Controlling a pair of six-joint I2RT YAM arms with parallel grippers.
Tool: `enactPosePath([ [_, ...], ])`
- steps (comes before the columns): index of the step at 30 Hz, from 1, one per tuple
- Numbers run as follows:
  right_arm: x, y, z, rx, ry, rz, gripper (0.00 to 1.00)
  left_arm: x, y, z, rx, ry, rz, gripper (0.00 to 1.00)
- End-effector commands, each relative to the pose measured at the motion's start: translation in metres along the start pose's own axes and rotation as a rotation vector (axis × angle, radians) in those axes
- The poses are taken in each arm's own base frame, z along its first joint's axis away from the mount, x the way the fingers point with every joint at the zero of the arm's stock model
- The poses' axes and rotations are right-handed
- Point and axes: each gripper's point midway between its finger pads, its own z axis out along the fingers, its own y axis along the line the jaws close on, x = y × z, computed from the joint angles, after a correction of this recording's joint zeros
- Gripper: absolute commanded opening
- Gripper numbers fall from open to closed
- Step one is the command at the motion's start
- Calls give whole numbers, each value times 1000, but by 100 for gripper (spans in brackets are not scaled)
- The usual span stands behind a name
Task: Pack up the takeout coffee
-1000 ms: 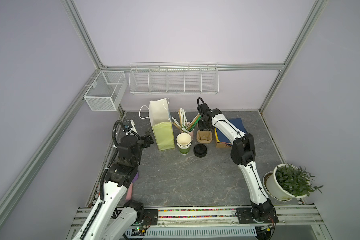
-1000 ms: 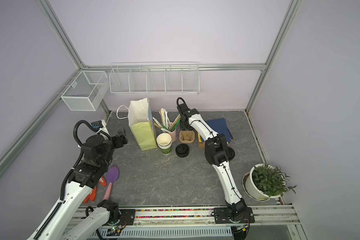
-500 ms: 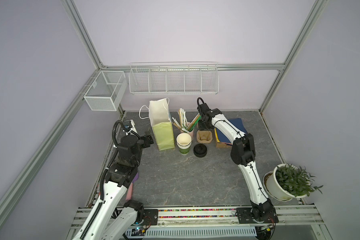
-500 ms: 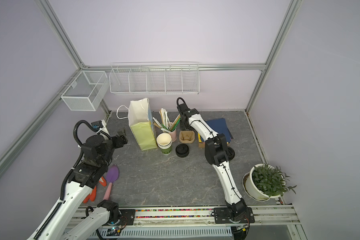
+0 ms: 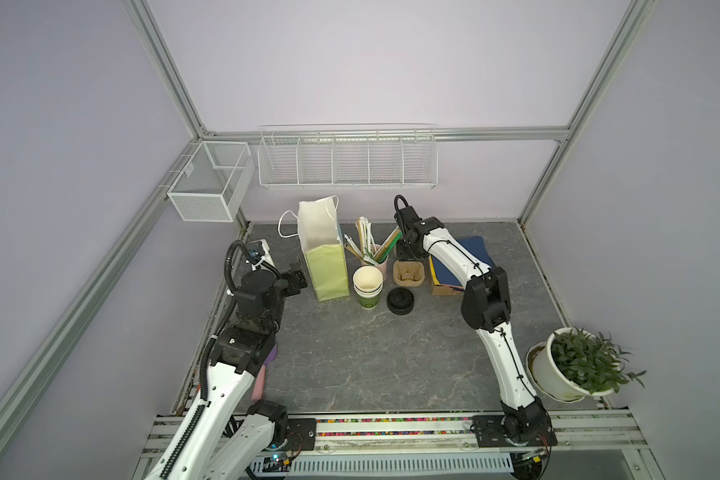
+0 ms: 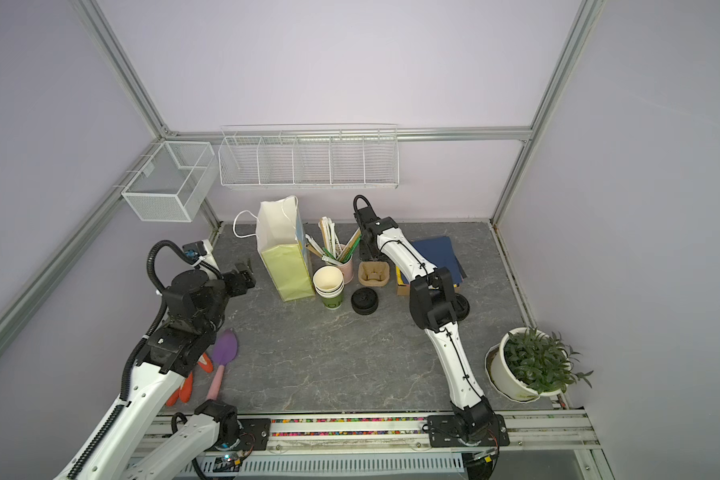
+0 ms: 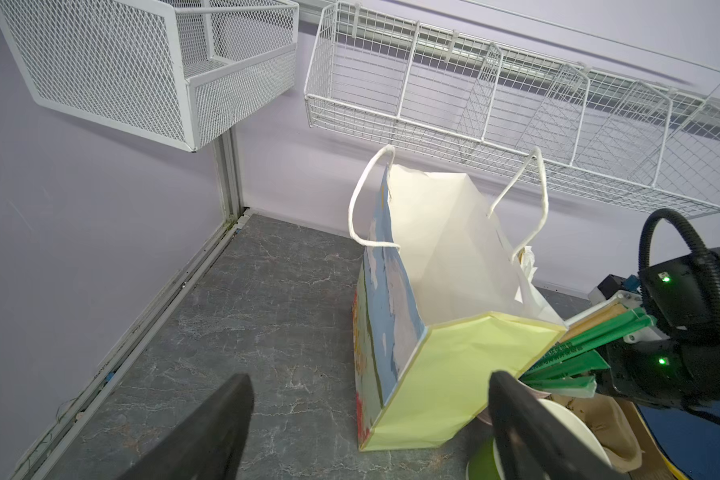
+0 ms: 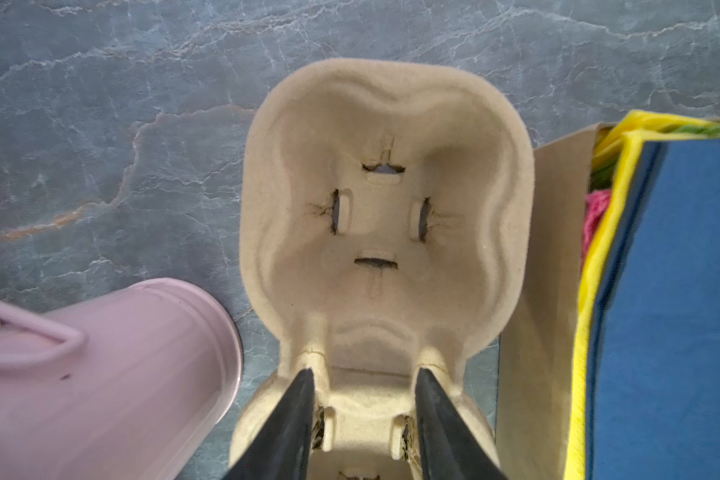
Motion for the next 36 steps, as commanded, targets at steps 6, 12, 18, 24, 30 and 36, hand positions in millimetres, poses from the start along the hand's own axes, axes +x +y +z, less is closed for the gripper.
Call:
enactPosePath([
  [6, 8, -5, 3, 12, 35, 36, 47, 5, 0, 1, -3, 15, 18, 89],
  [12, -2, -7, -25, -5, -21, 64, 52, 5, 0, 1, -1, 15, 19, 89],
  [18, -9, -2, -39, -61, -73, 69, 55, 5, -1, 2, 1, 18, 19, 89],
  [24, 1, 0, -17, -63, -28, 51, 54, 6, -1, 1, 2, 17, 19, 89],
  [30, 5, 0, 1, -46, 3, 63, 53, 5, -1, 1, 0, 16, 19, 89],
  [36, 6, -4, 10, -11, 17, 54, 50, 6, -1, 3, -1, 21, 23, 89],
])
